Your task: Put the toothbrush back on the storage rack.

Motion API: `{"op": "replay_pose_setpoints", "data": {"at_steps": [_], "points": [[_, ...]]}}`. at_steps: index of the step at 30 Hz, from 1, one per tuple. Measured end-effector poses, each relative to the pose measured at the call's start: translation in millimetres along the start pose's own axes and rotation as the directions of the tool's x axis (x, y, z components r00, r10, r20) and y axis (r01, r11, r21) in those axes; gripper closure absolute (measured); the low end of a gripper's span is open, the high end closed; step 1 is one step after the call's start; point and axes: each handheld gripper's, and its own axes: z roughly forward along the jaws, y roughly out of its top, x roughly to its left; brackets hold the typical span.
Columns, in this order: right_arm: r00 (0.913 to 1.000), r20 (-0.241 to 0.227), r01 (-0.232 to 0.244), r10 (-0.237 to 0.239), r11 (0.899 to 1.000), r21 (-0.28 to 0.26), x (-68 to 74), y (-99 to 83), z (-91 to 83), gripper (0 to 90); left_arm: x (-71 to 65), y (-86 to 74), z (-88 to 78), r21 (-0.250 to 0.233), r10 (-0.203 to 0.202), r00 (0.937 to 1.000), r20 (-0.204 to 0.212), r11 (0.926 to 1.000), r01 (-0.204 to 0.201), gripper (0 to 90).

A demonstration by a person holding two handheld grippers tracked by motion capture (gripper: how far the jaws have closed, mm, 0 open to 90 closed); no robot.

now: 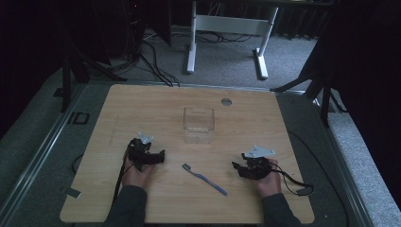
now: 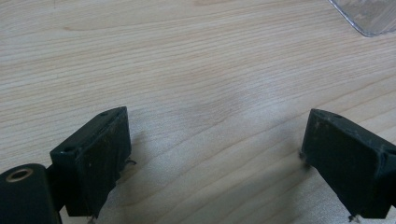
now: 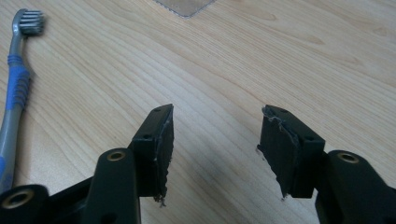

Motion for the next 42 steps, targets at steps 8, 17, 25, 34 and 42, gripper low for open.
{"op": "replay_pose_setpoints", "data": {"at_steps": [8,17,25,34,42], "points": [[0.9968,-0.004,0.08,-0.08,0.997,0.019,7.9,7.9,-1.9,46.6,-0.3,0.1,0.0,0.0,-0.001,1.0,0.0,1.0,0.001,8.4],[0.9975,-0.046,0.054,-0.054,0.999,-0.007,3.5,15.9,-14.8,47.1,-0.3,0.1,-0.1,0.001,-0.001,1.0,0.0,1.0,0.001,8.4],[0.9946,-0.081,0.064,-0.065,0.998,-0.015,6.4,26.5,-25.5,47.6,-0.3,0.1,-0.1,0.001,-0.001,1.0,0.0,1.0,0.001,8.4],[0.9922,-0.095,0.08,-0.081,0.997,-0.013,12.3,37.2,-31.5,48.2,-0.6,0.1,0.0,0.0,0.0,1.0,0.001,1.0,0.0,8.5],[0.989,-0.106,0.104,-0.104,0.995,-0.007,17.1,45.7,-33.7,48.8,-0.6,0.1,-0.1,0.0,0.0,1.0,0.001,1.0,0.0,8.5]]}}
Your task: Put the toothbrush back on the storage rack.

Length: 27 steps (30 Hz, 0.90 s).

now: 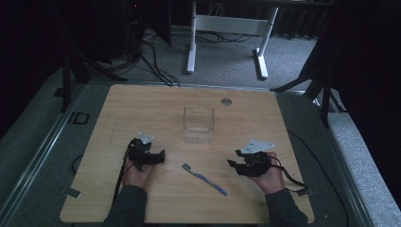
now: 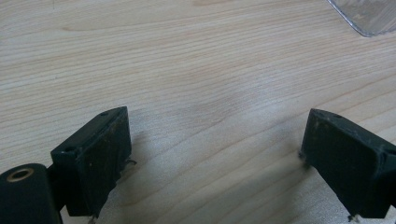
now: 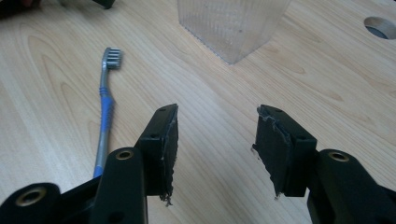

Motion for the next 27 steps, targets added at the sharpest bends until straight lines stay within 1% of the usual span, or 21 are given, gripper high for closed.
{"op": "replay_pose_setpoints", "data": {"at_steps": [6,13,24,27], "points": [[0.9998,-0.01,0.016,-0.016,1.0,0.007,3.6,6.9,0.4,49.2,0.0,0.0,0.0,0.0,0.0,1.0,0.0,1.0,0.0,8.5],[0.9991,-0.018,0.038,-0.037,0.999,0.029,8.7,13.7,1.7,49.5,-0.1,0.0,0.0,-0.001,-0.001,1.0,0.0,1.0,0.001,8.5],[0.9988,-0.025,0.043,-0.042,0.998,0.038,12.1,21.8,1.4,50.1,0.0,0.0,0.0,0.0,0.0,1.0,0.0,1.0,0.0,8.5],[0.9982,-0.029,0.053,-0.052,0.998,0.044,13.2,24.4,1.7,50.1,-0.1,0.0,0.0,-0.001,-0.001,1.0,0.0,1.0,0.001,8.5]]}}
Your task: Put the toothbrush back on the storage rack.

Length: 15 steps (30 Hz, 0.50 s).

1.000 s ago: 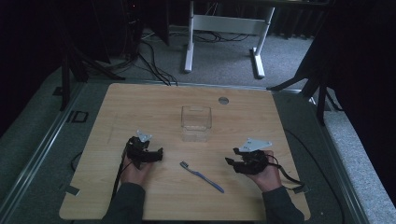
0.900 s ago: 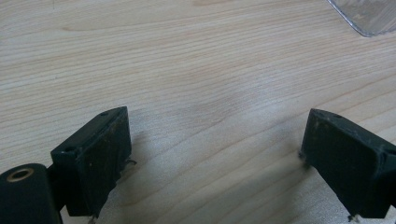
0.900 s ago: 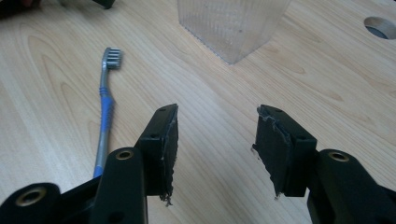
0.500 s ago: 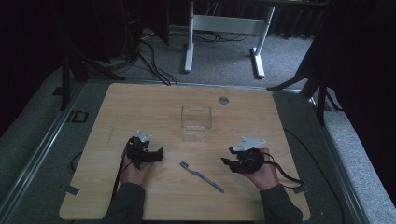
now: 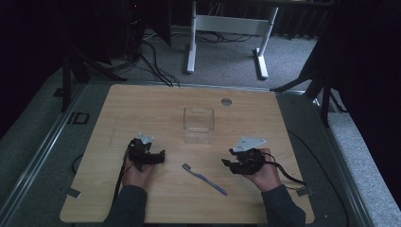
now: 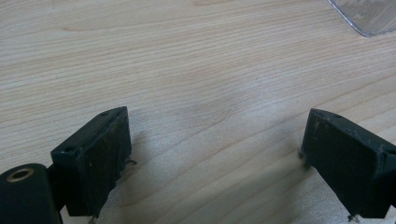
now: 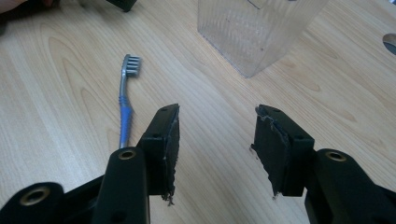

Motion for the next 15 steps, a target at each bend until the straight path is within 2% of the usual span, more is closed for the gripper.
{"op": "replay_pose_setpoints", "data": {"at_steps": [15], "points": [[0.9993,-0.016,0.033,-0.033,0.999,0.032,7.5,13.0,4.3,50.1,-0.4,0.0,0.0,-0.001,0.0,1.0,0.0,1.0,0.0,8.5]]}}
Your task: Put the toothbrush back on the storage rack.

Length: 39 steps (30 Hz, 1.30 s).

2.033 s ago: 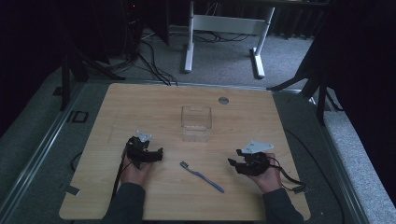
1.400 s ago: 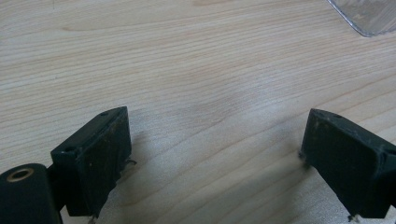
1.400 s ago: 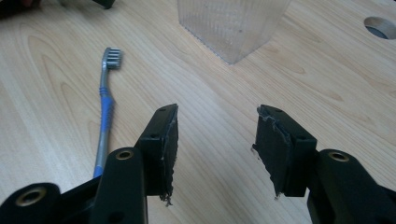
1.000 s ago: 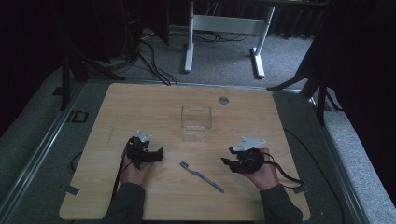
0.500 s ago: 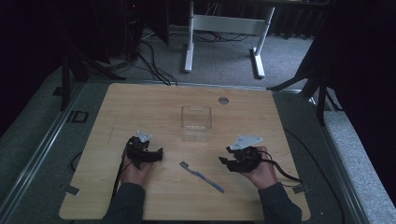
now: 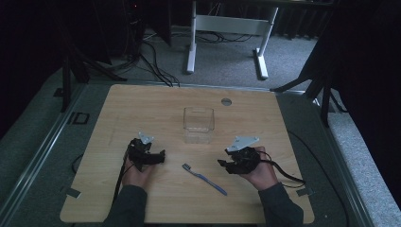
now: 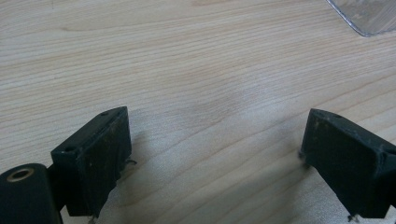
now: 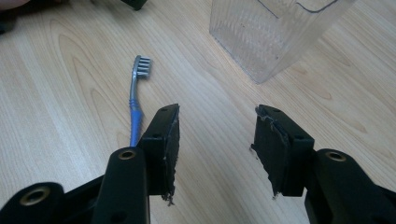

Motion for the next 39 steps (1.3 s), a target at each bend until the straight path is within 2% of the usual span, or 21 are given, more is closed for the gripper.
{"op": "replay_pose_setpoints", "data": {"at_steps": [20,27,34,39], "points": [[0.9991,-0.012,0.041,-0.04,0.999,0.016,9.7,18.9,7.0,50.1,0.0,0.0,0.0,0.0,0.0,1.0,0.0,1.0,0.0,8.5],[0.997,-0.023,0.075,-0.074,0.996,0.038,15.7,30.6,14.2,49.9,0.0,0.0,0.0,0.0,0.0,1.0,0.0,1.0,0.0,8.5],[0.9957,-0.036,0.087,-0.085,0.995,0.048,17.7,37.5,20.7,49.6,0.0,0.0,0.0,0.0,0.0,1.0,0.0,1.0,0.0,8.5],[0.996,-0.052,0.076,-0.072,0.995,0.059,17.7,39.0,27.2,49.6,0.0,0.0,0.0,0.0,0.0,1.0,0.0,1.0,0.0,8.5]]}}
